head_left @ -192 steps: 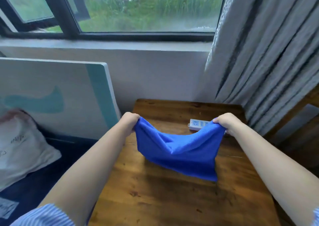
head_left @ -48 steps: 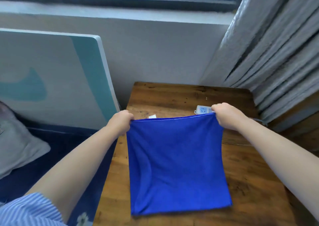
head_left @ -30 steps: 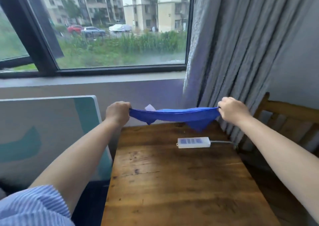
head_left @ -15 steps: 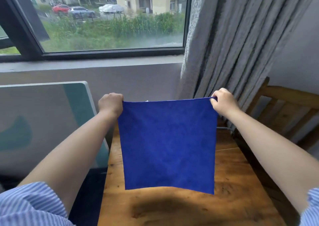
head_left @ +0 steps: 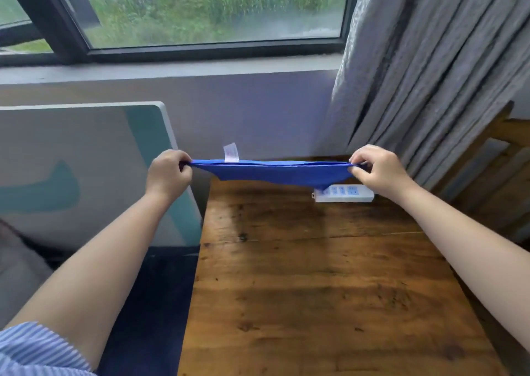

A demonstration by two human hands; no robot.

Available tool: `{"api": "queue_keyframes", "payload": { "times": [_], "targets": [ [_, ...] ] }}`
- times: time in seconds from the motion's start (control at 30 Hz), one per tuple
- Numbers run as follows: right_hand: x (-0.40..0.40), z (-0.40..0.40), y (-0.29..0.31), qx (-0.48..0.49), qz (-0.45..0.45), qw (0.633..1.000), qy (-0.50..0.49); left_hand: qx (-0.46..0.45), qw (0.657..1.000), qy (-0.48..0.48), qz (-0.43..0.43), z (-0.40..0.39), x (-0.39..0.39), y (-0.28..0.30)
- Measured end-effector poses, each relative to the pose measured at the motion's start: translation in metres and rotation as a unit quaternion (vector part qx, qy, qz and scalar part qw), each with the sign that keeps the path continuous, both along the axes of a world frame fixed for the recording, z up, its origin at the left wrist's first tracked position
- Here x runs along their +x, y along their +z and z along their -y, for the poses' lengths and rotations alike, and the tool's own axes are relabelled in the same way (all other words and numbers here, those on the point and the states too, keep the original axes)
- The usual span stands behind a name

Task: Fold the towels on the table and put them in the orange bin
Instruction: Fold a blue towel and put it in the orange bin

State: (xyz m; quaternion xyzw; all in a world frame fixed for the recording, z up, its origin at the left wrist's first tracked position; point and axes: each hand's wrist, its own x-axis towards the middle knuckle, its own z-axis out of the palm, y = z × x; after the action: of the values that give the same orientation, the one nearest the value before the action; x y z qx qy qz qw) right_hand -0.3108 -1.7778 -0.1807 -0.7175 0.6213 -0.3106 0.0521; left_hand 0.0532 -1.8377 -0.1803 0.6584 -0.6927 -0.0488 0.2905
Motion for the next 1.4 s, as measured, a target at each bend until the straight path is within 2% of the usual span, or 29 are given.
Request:
{"api": "queue_keyframes", "payload": {
  "times": [0.1, 0.2, 0.27, 0.33, 0.4, 0.47, 0.53, 0.77, 0.83, 0.9, 0.93, 0.97, 1.0, 1.03, 1.1, 1.17, 1.2, 1.23, 1.3, 1.4],
  "targets": [
    [0.001, -0.034, -0.04, 0.061, -0.042, 0.993, 0.09, 0.071, 0.995, -0.049, 0.053, -0.04, 0.016, -0.051],
    [0.005, -0.072, -0.087, 0.121, -0.109, 0.976, 0.147, 0.178, 0.97, -0.099, 0.135, -0.082, 0.026, -0.097],
    [0.01, -0.098, -0.118, 0.152, -0.192, 0.952, 0.185, 0.261, 0.93, -0.135, 0.222, -0.106, 0.029, -0.124],
    [0.02, -0.125, -0.148, 0.202, -0.297, 0.911, 0.205, 0.328, 0.874, -0.171, 0.315, -0.129, 0.028, -0.147],
    [0.025, -0.149, -0.175, 0.253, -0.309, 0.893, 0.21, 0.368, 0.824, -0.202, 0.381, -0.149, 0.025, -0.169],
    [0.031, -0.167, -0.196, 0.266, -0.313, 0.892, 0.191, 0.395, 0.795, -0.205, 0.411, -0.167, 0.023, -0.187],
    [0.036, -0.178, -0.209, 0.266, -0.323, 0.89, 0.183, 0.412, 0.786, -0.201, 0.415, -0.183, 0.023, -0.2],
    [0.036, -0.197, -0.226, 0.235, -0.345, 0.89, 0.183, 0.414, 0.787, -0.212, 0.405, -0.214, 0.031, -0.233],
    [0.033, -0.202, -0.228, 0.229, -0.328, 0.896, 0.194, 0.402, 0.807, -0.211, 0.378, -0.22, 0.033, -0.238],
    [0.03, -0.203, -0.228, 0.219, -0.29, 0.908, 0.208, 0.393, 0.85, -0.19, 0.293, -0.223, 0.037, -0.242],
    [0.028, -0.203, -0.227, 0.248, -0.257, 0.909, 0.214, 0.399, 0.868, -0.177, 0.235, -0.223, 0.041, -0.243],
    [0.027, -0.202, -0.225, 0.305, -0.226, 0.901, 0.21, 0.422, 0.872, -0.168, 0.183, -0.223, 0.044, -0.244],
    [0.027, -0.199, -0.223, 0.375, -0.219, 0.879, 0.197, 0.458, 0.861, -0.166, 0.15, -0.221, 0.048, -0.243],
    [0.027, -0.196, -0.221, 0.456, -0.217, 0.843, 0.187, 0.505, 0.836, -0.167, 0.136, -0.218, 0.051, -0.243],
    [0.028, -0.188, -0.217, 0.58, -0.189, 0.773, 0.172, 0.606, 0.768, -0.163, 0.126, -0.21, 0.053, -0.239],
    [0.028, -0.178, -0.212, 0.648, -0.117, 0.737, 0.153, 0.675, 0.713, -0.163, 0.095, -0.201, 0.052, -0.233],
    [0.026, -0.172, -0.209, 0.674, -0.057, 0.724, 0.135, 0.694, 0.7, -0.158, 0.064, -0.195, 0.051, -0.228],
    [0.023, -0.166, -0.206, 0.686, 0.009, 0.719, 0.11, 0.702, 0.697, -0.147, 0.023, -0.188, 0.051, -0.224],
    [0.02, -0.154, -0.198, 0.657, 0.134, 0.741, 0.034, 0.687, 0.716, -0.106, -0.065, -0.17, 0.051, -0.214],
    [0.019, -0.133, -0.193, 0.526, 0.308, 0.787, -0.101, 0.62, 0.754, -0.044, -0.21, -0.138, 0.051, -0.2]
  ]
}}
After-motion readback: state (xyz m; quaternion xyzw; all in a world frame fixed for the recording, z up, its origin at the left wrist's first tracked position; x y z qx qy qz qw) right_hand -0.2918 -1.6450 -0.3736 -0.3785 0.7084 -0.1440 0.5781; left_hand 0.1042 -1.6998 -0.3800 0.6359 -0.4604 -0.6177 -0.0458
